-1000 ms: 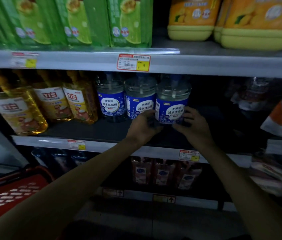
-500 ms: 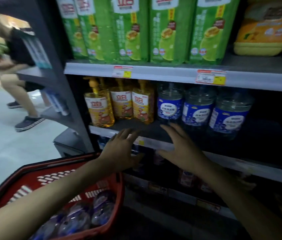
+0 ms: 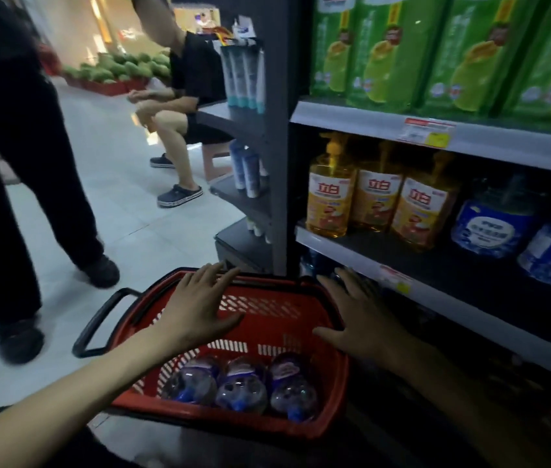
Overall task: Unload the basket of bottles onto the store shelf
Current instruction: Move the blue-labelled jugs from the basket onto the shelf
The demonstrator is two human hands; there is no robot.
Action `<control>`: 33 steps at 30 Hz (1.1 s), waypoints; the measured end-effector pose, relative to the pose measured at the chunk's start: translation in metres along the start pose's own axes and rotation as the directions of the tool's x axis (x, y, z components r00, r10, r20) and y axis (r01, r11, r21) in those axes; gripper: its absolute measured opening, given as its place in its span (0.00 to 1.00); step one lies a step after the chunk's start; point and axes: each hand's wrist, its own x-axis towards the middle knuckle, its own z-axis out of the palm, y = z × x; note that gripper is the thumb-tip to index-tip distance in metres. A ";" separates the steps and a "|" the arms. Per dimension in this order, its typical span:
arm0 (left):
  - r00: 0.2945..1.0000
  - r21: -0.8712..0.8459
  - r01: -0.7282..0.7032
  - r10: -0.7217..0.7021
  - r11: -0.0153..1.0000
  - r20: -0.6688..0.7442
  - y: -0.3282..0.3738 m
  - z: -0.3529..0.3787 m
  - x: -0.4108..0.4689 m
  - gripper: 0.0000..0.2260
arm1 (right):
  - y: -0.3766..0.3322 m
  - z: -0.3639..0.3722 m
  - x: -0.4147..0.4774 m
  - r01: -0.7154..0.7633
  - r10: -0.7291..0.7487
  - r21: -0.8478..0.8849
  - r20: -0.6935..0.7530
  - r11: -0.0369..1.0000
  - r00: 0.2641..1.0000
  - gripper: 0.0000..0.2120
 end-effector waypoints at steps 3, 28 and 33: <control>0.995 -0.003 0.097 -0.097 0.995 0.037 -0.038 0.019 -0.020 0.43 | -0.019 0.024 0.018 0.027 -0.024 -0.045 0.072 0.999 0.997 0.47; 0.967 0.162 0.121 -0.153 0.979 0.202 -0.125 0.123 -0.071 0.39 | -0.005 0.146 0.026 0.171 0.106 -0.558 0.428 0.812 0.897 0.38; 0.972 0.125 0.137 -0.157 0.983 0.173 -0.123 0.121 -0.071 0.27 | -0.026 0.151 0.038 0.126 0.063 -0.442 0.389 0.888 0.919 0.30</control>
